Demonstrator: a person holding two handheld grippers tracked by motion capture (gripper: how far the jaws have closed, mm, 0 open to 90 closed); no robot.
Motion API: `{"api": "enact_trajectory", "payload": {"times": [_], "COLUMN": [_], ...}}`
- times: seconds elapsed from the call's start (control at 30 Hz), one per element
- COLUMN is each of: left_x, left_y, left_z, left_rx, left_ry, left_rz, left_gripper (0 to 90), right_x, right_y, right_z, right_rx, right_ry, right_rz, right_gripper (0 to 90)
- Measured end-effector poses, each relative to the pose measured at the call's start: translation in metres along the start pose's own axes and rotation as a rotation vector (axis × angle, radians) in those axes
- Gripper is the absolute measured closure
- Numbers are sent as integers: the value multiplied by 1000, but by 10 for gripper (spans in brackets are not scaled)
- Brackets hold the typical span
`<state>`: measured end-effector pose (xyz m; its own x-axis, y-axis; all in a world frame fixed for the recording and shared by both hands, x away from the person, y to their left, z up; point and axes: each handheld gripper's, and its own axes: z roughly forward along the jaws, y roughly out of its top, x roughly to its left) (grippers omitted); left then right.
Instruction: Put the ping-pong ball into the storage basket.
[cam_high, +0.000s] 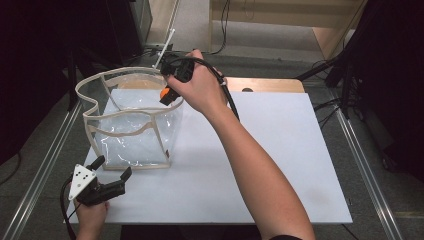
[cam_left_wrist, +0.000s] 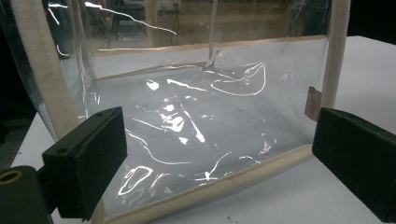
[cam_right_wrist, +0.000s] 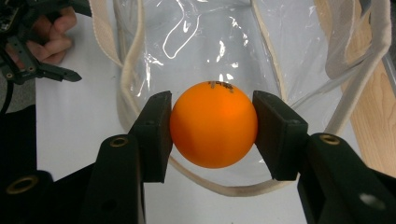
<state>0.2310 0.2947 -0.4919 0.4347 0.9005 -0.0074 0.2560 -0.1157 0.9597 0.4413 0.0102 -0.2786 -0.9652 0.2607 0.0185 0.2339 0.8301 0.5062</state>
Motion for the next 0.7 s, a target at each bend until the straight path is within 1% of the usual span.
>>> {"api": "enact_trajectory", "payload": {"times": [0.13, 0.23, 0.27, 0.33, 0.4, 0.43, 0.47, 0.5, 0.53, 0.57, 0.6, 0.67, 0.7], "left_x": [0, 0, 0, 0, 0, 0, 0, 0, 0, 0, 0, 0, 0], "left_y": [0, 0, 0, 0, 0, 0, 0, 0, 0, 0, 0, 0, 0], "left_z": [0, 0, 0, 0, 0, 0, 0, 0, 0, 0, 0, 0, 0], "left_rx": [-3, 0, 0, 1, -1, -1, -1, 0, 0, 0, 0, 1, 1], "left_ry": [0, -1, -1, -1, -1, -1, -1, -1, -1, -2, -1, 0, 0], "left_rz": [-2, -1, 0, 0, -1, -1, 0, 0, 0, -2, -2, -2, -2], "left_gripper": [38, 38, 38, 38, 37, 38, 37, 37, 38, 37, 38, 38, 38], "right_x": [-4, -5, -5, -5, -5, -5, -4, -3, -3, -2, -2, 0, 0], "right_y": [0, -1, -1, -2, -4, -4, -6, -8, -9, -11, -13, -17, -19], "right_z": [4, 4, 4, 1, -3, -3, -7, -10, -11, -13, -15, -17, -18], "right_rx": [9, 13, 11, 2, -3, -3, -19, -26, -39, -50, -57, -66, -64], "right_ry": [-16, -29, -37, -34, -42, -42, -54, -51, -46, -58, -61, -60, -59], "right_rz": [7, 16, 18, 22, 28, 28, 34, 38, 49, 54, 54, 63, 69], "right_gripper": [480, 473, 454, 407, 367, 367, 323, 313, 277, 243, 238, 190, 185]}}
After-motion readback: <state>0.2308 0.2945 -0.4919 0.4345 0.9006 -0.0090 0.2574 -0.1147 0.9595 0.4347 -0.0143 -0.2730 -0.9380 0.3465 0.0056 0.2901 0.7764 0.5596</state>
